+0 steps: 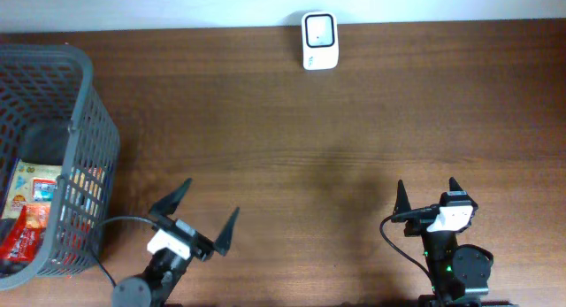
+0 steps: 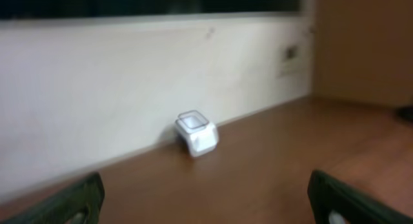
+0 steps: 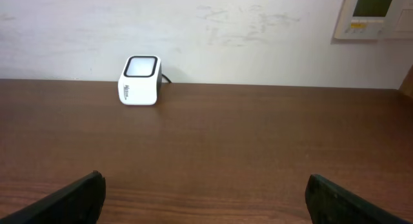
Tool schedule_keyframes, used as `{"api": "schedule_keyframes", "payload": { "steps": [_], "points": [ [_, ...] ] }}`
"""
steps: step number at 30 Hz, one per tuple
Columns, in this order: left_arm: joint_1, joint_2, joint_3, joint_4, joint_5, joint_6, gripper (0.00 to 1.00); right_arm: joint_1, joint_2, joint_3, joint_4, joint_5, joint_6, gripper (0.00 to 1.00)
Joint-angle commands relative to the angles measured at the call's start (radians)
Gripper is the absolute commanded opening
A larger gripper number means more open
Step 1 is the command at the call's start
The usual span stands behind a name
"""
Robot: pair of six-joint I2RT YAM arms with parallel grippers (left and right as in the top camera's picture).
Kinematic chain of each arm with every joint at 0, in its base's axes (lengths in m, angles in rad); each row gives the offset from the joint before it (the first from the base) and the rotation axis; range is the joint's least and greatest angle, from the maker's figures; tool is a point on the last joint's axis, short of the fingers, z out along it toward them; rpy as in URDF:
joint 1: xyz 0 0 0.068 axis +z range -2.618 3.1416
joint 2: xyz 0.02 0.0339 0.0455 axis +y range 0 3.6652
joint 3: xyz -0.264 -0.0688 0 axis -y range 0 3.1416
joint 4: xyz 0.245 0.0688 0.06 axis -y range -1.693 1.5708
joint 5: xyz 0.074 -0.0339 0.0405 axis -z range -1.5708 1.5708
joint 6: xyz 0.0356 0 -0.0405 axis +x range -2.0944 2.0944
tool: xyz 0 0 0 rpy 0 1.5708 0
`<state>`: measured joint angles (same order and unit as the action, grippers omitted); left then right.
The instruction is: Scan the item barcode
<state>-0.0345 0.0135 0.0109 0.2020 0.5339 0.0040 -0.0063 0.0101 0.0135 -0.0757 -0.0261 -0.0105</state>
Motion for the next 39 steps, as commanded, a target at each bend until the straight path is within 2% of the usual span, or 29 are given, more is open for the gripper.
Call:
{"api": "schedule_keyframes", "payload": {
  "steps": [1, 5, 7, 10, 12, 14, 16, 18, 19, 20, 21, 22, 27, 31, 34, 37, 39],
  "points": [
    [-0.002, -0.005, 0.099, 0.043, 0.108, 0.011, 0.99, 0.006, -0.006, -0.008, -0.003, 0.009, 0.003, 0.98],
    [-0.002, 0.064, 0.354, -0.003, -0.052, 0.012, 0.99, 0.006, -0.006, -0.008, -0.003, 0.009, 0.003, 0.98],
    [-0.002, 0.177, 0.514, -0.119, -0.116, 0.013, 0.99, 0.006, -0.006, -0.008, -0.003, 0.009, 0.003, 0.99],
    [-0.002, 0.356, 0.743, -0.298, -0.112, 0.029, 0.99, 0.006, -0.006, -0.008, -0.003, 0.009, 0.003, 0.99],
    [-0.002, 0.631, 1.101, -0.663, -0.114, 0.142, 0.99, 0.006, -0.006, -0.008, -0.003, 0.009, 0.003, 0.99],
    [-0.002, 0.817, 1.350, -0.917, -0.110, 0.156, 0.99, 0.006, -0.006, -0.008, -0.003, 0.009, 0.003, 0.99],
    [-0.002, 0.959, 1.523, -1.043, -0.130, 0.195, 0.99, 0.006, -0.006, -0.008, -0.003, 0.009, 0.003, 0.99],
    [0.005, 1.083, 1.693, -1.194, -0.481, 0.031, 0.99, 0.006, -0.006, -0.008, -0.003, 0.009, 0.003, 0.99],
    [0.025, 1.152, 1.782, -1.291, -0.571, -0.020, 0.99, 0.006, -0.006, -0.008, -0.003, 0.009, 0.003, 0.99],
    [0.079, 1.244, 1.880, -1.383, -0.574, -0.095, 0.99, 0.006, -0.006, -0.008, -0.003, 0.009, 0.003, 0.99],
    [0.129, 1.297, 1.924, -1.412, -0.560, -0.126, 0.99, 0.006, -0.006, -0.008, -0.003, 0.009, 0.003, 0.99],
    [0.160, 1.317, 1.931, -1.411, -0.556, -0.129, 0.99, 0.006, -0.006, -0.008, -0.003, 0.009, 0.003, 0.99],
    [0.457, 1.422, 1.931, -1.428, -0.537, -0.294, 0.99, 0.006, -0.006, -0.008, -0.003, 0.009, 0.003, 0.98],
    [0.500, 1.459, 1.914, -1.433, -0.538, -0.306, 0.99, 0.006, -0.006, -0.008, -0.003, 0.009, 0.003, 0.99],
    [0.500, 1.546, 1.914, -1.352, -0.540, -0.306, 0.99, 0.006, -0.006, -0.008, -0.003, 0.009, 0.003, 0.98],
    [0.502, 1.660, 1.914, -1.333, -0.690, -0.306, 0.99, 0.006, -0.006, -0.008, -0.003, 0.009, 0.003, 0.98],
    [0.513, 1.718, 1.914, -1.344, -0.692, -0.306, 0.99, 0.006, -0.006, -0.008, -0.003, 0.009, 0.003, 0.98]
  ]
}}
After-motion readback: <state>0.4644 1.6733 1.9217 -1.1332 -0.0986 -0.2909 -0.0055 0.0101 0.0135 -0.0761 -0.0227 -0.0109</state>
